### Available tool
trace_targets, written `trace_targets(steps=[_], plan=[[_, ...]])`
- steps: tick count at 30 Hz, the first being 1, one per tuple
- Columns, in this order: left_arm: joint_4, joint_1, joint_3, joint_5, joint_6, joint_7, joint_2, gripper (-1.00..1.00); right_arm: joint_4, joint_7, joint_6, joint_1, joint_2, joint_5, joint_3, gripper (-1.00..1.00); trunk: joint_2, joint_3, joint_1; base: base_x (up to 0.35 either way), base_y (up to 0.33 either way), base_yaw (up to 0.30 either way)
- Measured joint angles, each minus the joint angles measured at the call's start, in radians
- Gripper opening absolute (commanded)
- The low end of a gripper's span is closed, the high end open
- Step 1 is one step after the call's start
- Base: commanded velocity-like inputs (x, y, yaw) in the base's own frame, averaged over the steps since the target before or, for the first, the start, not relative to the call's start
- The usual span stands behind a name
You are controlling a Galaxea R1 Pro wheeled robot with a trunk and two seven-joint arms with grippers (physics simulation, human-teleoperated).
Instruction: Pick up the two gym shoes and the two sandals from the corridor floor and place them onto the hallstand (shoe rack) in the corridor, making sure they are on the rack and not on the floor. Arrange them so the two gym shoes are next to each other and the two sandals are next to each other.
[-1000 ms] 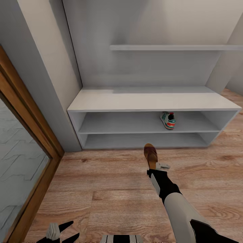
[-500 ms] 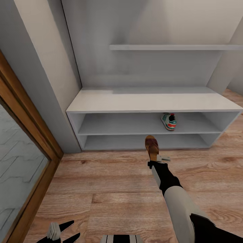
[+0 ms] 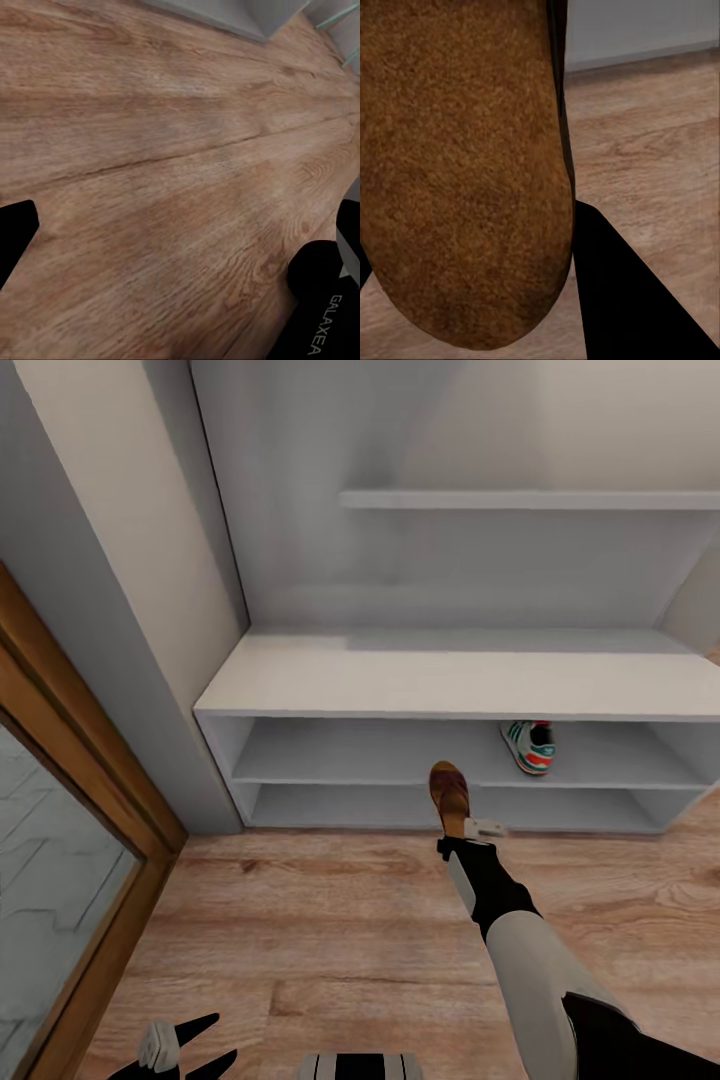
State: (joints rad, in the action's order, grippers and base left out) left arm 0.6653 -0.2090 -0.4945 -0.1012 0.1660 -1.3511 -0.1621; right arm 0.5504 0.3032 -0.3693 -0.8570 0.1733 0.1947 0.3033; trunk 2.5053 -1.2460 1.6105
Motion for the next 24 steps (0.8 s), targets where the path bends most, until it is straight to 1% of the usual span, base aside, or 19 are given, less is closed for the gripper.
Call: trace_targets(steps=[6, 24], plan=[[0.0, 0.0, 0.0, 0.0, 0.0, 0.0, 0.001, 1.0, 0.0, 0.001, 0.0, 0.0, 0.0, 0.002, -0.002, -1.0, 0.0, -0.006, 0.0, 0.073, 0.0, 0.094], [0.001, -0.002, 0.001, 0.001, 0.003, 0.003, 0.006, 1.0, -0.032, -0.002, -0.003, 0.0, 0.0, 0.008, -0.002, -1.0, 0.0, -0.004, 0.0, 0.0, 0.0, 0.001]])
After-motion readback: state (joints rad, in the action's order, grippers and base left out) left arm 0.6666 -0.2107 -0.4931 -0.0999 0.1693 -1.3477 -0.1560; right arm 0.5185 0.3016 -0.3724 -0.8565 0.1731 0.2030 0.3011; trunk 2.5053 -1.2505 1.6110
